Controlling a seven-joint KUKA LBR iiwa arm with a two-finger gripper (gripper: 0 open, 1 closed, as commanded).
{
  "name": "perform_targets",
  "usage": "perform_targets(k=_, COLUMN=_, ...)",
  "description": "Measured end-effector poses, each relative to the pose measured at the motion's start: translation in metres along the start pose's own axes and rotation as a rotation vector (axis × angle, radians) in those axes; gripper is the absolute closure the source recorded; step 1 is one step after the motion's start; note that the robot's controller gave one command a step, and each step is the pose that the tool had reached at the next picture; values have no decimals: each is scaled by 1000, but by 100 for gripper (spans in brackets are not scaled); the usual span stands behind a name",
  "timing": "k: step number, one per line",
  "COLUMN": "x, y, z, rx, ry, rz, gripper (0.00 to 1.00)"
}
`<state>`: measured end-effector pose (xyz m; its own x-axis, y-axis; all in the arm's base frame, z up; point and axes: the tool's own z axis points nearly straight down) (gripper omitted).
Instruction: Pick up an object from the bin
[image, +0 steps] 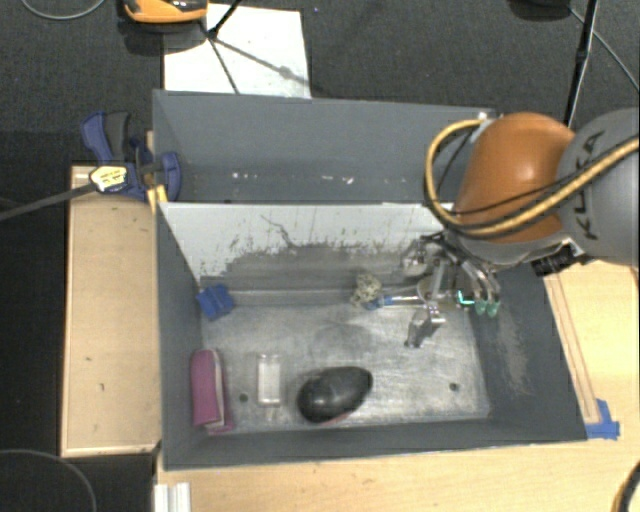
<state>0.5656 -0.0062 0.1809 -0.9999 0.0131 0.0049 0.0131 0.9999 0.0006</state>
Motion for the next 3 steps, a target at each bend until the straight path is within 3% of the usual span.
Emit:
perform_targets(k=1, x=-26, y=-35, z=99, rx=0, ry=-12, rz=105, gripper=0)
perform_targets(k=2, x=-26, y=-35, z=101, rx=0, ry=-9, rz=104, gripper=100)
perform_targets(k=3, x=-10, y=-26, z=-22, rx=0, ry=-15, rz=77, gripper=100)
